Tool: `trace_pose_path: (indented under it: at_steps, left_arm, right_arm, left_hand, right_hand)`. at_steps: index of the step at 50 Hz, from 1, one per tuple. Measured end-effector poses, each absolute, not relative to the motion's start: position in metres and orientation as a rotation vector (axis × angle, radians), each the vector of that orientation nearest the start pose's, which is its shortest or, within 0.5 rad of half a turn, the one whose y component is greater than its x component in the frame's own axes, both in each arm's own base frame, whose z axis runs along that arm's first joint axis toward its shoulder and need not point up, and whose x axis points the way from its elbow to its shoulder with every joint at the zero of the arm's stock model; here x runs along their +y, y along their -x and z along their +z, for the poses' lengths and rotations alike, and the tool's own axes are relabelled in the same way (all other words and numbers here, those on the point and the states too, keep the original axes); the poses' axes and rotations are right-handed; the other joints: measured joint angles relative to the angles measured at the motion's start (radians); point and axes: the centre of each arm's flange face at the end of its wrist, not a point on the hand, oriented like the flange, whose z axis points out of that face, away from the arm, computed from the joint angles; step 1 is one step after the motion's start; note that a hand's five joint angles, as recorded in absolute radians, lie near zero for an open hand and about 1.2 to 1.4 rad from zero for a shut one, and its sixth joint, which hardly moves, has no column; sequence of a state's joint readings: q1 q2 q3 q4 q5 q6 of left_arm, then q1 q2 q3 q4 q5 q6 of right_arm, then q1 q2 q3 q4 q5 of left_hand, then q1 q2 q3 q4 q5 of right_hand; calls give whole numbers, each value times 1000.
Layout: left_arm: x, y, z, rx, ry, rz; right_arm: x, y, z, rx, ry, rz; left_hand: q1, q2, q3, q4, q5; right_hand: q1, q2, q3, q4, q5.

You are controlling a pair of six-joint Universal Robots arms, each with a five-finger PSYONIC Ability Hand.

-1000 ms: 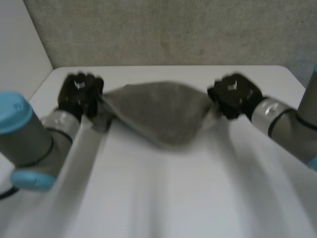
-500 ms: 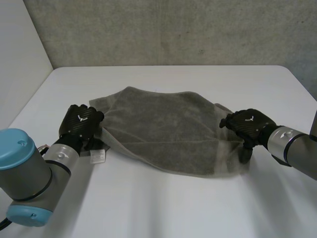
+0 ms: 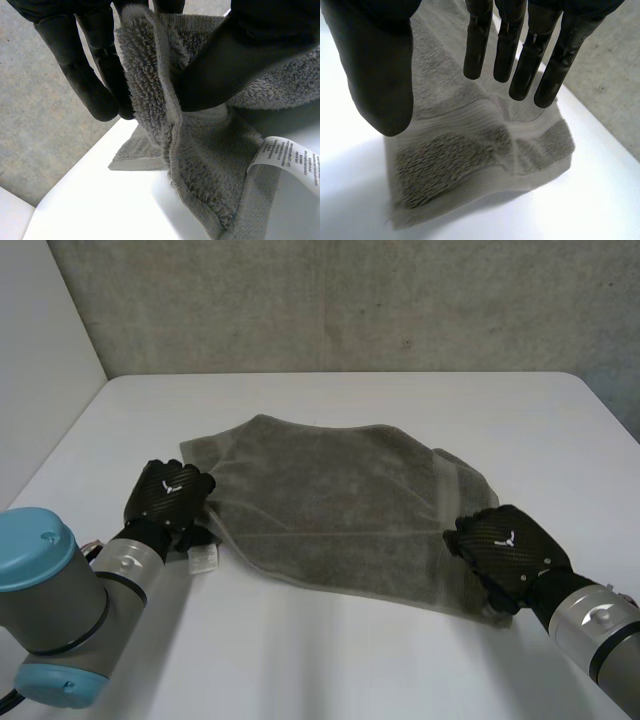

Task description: Fold the towel.

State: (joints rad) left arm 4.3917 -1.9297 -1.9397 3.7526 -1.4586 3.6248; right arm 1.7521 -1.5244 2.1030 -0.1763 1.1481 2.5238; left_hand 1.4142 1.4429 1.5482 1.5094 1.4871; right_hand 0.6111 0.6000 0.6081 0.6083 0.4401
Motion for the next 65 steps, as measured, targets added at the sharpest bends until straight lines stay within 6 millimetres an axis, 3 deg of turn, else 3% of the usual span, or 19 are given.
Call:
trace_pose_path:
  at_steps: [11,23,40,65]
  left_arm:
    - [-262,236,140,2106,-1022,-2062]
    - [-262,236,140,2106,-1022,-2062]
    - [-260,237,140,2108,-1031,-2061]
    - [-256,237,137,2120,-1040,-2050]
  right_arm:
    - [-192,-209,146,2171,1295,-1602]
    - [-206,-212,120,2165,1299,-1572]
    - [-225,-214,118,2117,1304,-1686]
    - [-230,-214,107,2145,1349,-1666]
  left_hand:
    - [0,0,0,0,0]
    - [-1,0,0,0,0]
    - [-1,0,0,0,0]
    - [-1,0,0,0,0]
  right_hand:
    - [3,0,1,3,3]
    - [3,0,1,2,4]
    - [130,139,139,136,130]
    - [178,188,177,178,172]
